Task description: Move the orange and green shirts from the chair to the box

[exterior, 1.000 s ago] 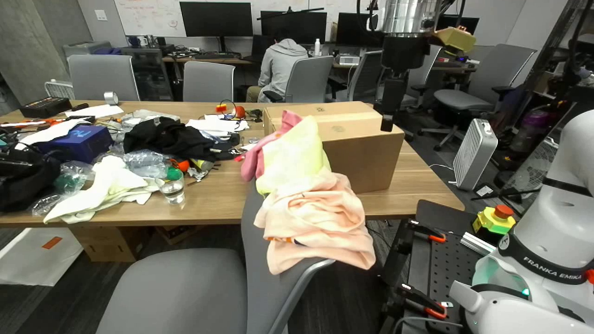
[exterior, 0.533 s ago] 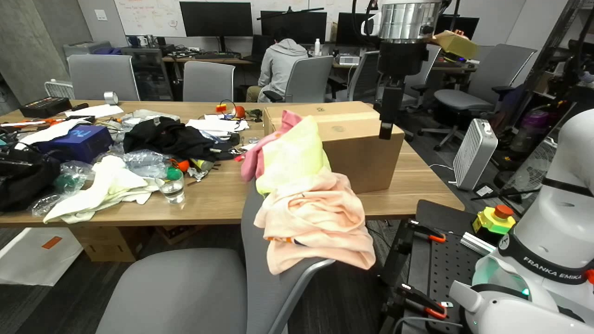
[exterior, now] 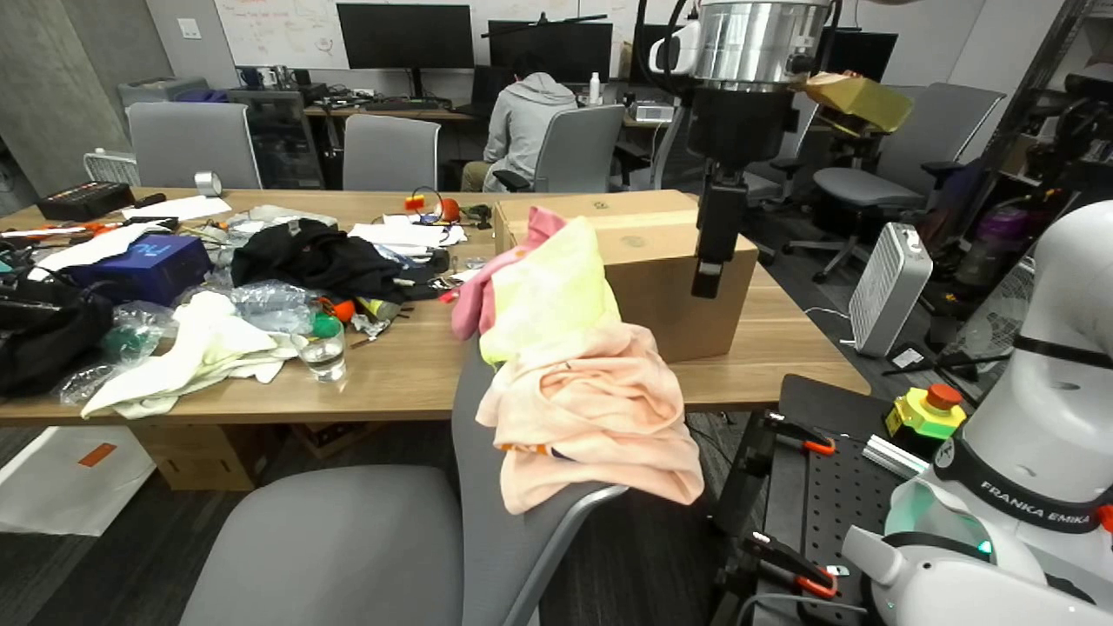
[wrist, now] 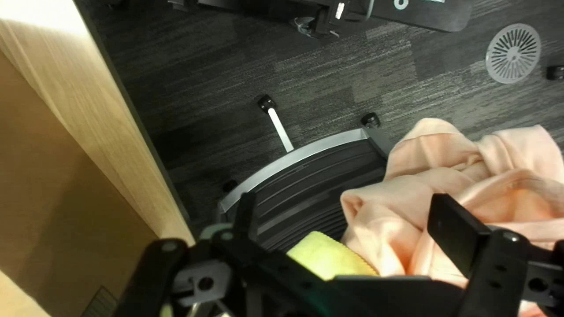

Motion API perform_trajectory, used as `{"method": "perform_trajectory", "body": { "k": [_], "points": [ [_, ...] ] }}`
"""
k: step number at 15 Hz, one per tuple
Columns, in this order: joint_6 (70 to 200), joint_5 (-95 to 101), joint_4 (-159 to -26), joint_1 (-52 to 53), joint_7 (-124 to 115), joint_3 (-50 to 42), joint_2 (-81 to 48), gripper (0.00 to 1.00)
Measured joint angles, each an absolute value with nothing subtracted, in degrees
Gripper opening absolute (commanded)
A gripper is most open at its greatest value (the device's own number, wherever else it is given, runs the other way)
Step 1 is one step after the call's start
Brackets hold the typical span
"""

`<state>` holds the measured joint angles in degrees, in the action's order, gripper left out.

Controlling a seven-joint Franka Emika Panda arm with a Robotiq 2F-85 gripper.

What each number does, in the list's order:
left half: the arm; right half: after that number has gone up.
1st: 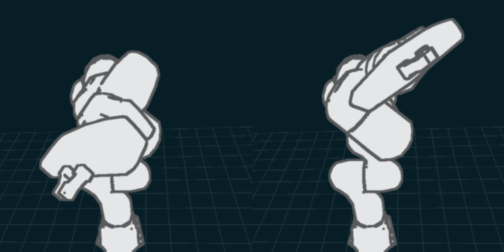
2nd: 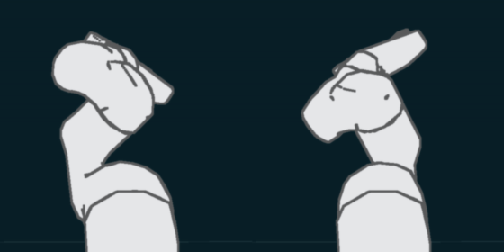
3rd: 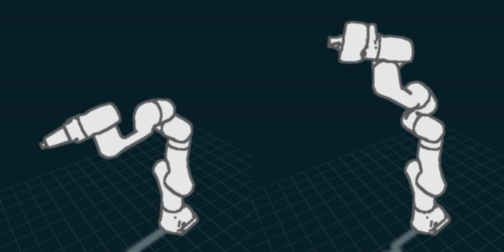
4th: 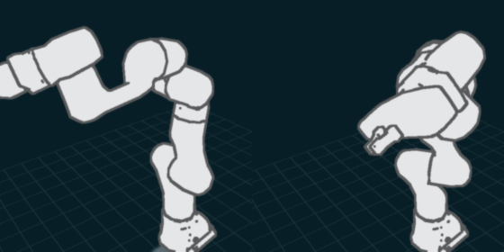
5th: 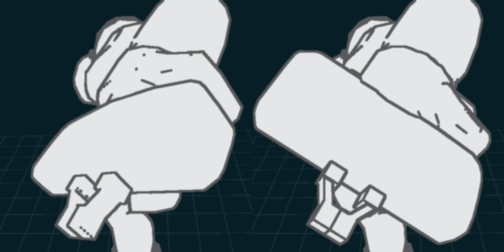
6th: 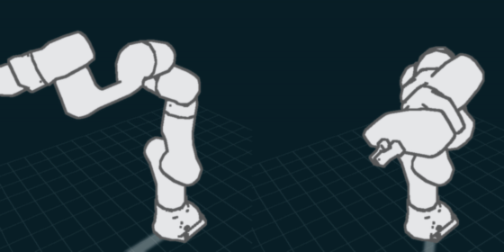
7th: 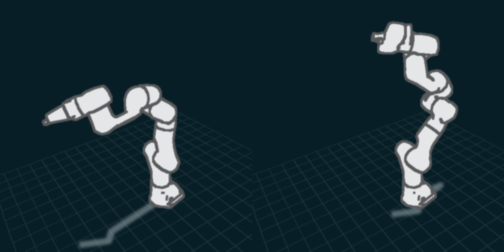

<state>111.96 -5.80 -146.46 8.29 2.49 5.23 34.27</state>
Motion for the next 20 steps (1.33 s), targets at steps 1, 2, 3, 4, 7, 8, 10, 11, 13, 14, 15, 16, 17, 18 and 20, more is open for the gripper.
{"method": "perform_trajectory", "body": {
  "k": [1, 2, 3, 4, 7, 8, 10, 11, 13, 14, 15, 16, 17, 18, 20],
  "points": [
    [112.17, -6.98, -146.48, 8.88, 2.11, 5.69, 34.11, 1.00],
    [112.49, -8.14, -146.52, 9.45, 1.82, 6.12, 33.90, 1.00],
    [112.89, -9.07, -146.61, 10.02, 1.56, 6.58, 33.66, 1.00],
    [113.26, -9.93, -146.72, 10.51, 1.27, 7.07, 33.40, 1.00],
    [114.87, -12.22, -147.40, 12.05, 0.75, 8.60, 32.58, 1.00],
    [115.50, -12.74, -147.66, 12.54, 0.60, 9.16, 32.31, 1.00],
    [117.40, -13.19, -148.20, 13.57, 0.09, 10.42, 31.73, 1.00],
    [118.71, -13.24, -148.51, 14.04, -0.15, 11.13, 31.45, 1.00],
    [121.63, -13.24, -149.21, 15.03, -0.87, 12.52, 30.88, 1.00],
    [122.99, -13.24, -149.47, 15.50, -1.24, 13.13, 30.61, 1.00],
    [124.51, -13.24, -149.72, 15.98, -1.56, 13.68, 30.33, 1.00],
    [125.92, -13.24, -149.96, 16.40, -1.87, 14.11, 30.12, 1.00],
    [127.32, -13.24, -150.23, 16.82, -2.12, 14.44, 29.96, 1.00],
    [128.41, -13.24, -150.48, 17.19, -2.34, 14.65, 29.85, 1.00],
    [130.27, -13.32, -150.85, 18.02, -2.74, 14.80, 29.66, 1.00]
  ]
}}
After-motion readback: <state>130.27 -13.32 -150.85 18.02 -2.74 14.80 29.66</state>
